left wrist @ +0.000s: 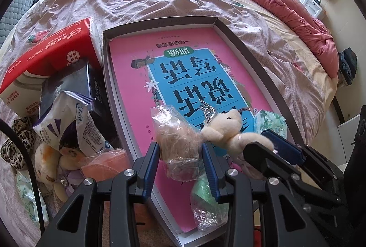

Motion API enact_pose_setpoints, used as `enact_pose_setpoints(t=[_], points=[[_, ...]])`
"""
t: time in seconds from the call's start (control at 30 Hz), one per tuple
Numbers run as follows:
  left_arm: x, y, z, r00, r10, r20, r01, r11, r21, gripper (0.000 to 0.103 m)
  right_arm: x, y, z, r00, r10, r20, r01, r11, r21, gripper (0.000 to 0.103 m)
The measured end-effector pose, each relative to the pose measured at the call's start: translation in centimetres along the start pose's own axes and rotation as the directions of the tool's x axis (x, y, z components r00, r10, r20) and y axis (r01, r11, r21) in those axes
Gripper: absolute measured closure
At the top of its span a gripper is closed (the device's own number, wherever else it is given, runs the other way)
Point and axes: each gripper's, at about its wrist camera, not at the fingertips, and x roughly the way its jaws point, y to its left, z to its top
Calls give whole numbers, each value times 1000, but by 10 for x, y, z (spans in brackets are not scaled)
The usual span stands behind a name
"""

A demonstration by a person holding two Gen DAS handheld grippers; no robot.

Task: Organize soft objects
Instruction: 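Lower the white teddy bear onto the tray and open the right tool while the left releases the bag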

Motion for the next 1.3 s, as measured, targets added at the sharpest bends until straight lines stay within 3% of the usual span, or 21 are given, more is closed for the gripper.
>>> enact_pose_setpoints(t=[0.27, 0.5, 0.87, 1.3], points=[[-1, -3, -1, 1000, -10, -15, 10, 1000, 10, 62, -4, 0, 2, 1000, -23, 11, 23, 1000, 6, 57], [-6, -2, -1, 1000, -22, -12, 22, 1000, -3, 50, -8, -3, 2, 999, -42, 20, 41, 999, 22, 54], [-32, 2, -5, 999, -24, 24, 24, 1000, -18, 42, -9, -9, 1, 998, -55, 7, 55, 997, 49, 49], [-57, 9, -11, 998, -21, 65, 24, 999, -35, 41, 18, 9, -10, 998, -51, -32, 50, 999, -21, 49]])
